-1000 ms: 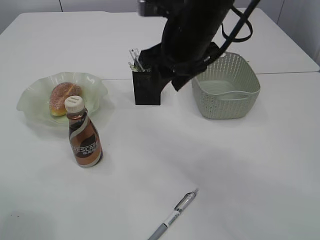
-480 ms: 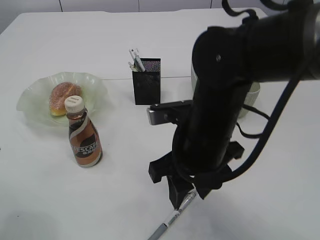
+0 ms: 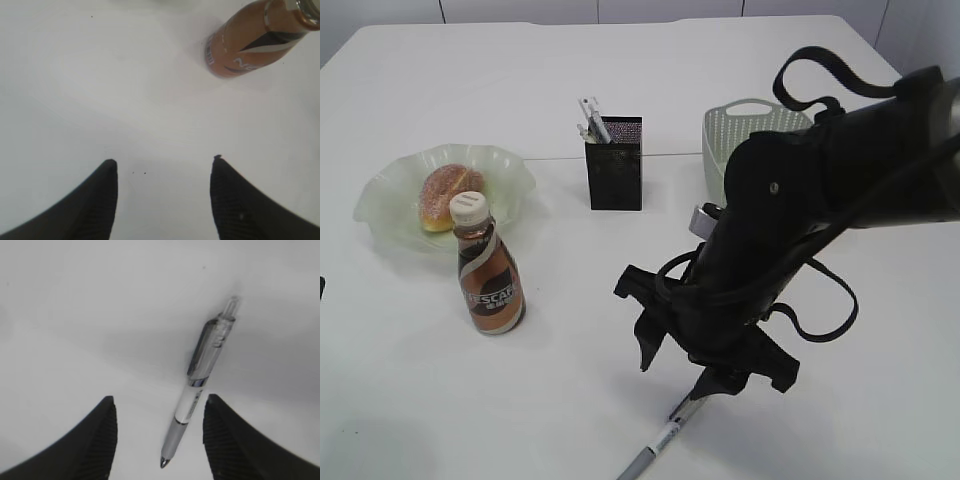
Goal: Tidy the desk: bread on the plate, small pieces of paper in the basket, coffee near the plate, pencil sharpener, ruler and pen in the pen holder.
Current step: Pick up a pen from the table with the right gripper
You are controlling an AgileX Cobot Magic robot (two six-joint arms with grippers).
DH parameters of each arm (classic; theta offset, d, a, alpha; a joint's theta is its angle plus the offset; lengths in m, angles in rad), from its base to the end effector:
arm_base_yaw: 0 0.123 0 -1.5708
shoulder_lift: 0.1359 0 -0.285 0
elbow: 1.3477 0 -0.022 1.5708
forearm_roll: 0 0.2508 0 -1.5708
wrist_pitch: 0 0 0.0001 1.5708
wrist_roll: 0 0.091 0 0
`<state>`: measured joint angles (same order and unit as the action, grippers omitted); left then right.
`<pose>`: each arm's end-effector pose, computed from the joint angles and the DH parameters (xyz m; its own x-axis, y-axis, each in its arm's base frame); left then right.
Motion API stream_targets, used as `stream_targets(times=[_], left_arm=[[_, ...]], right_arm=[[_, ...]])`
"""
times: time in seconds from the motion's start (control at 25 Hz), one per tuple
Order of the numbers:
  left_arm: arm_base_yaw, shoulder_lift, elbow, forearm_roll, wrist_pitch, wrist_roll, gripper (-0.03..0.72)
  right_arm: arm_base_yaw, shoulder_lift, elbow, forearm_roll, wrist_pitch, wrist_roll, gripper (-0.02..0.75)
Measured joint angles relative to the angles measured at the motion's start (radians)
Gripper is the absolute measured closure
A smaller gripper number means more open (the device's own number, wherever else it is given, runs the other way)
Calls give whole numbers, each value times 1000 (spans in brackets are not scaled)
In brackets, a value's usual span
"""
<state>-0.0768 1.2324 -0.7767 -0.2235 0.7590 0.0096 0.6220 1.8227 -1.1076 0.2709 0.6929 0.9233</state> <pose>0.2223 -0.0310 0.2516 -0.9065 -0.0821 -0.4140 0.0039 0.9792 -0.2028 0.2732 0.2150 0.1708 -0.8851 0.4638 0.0372 0.4515 0.8368 0.3098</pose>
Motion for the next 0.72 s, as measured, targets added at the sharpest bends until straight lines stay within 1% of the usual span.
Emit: stream_targets(times=[0.2, 0.28, 0.4, 0.72], left_arm=[[0, 0, 0, 0, -21, 0, 255], [0, 0, 0, 0, -22, 0, 255], [0, 0, 0, 0, -22, 0, 255], [0, 0, 0, 0, -23, 0, 255]], right_arm=[[23, 38, 0, -154, 26, 264, 332], [34, 48, 0, -197, 33, 351, 332], [44, 65, 0, -219, 33, 419, 332], [46, 110, 0, -225, 33, 462, 332]])
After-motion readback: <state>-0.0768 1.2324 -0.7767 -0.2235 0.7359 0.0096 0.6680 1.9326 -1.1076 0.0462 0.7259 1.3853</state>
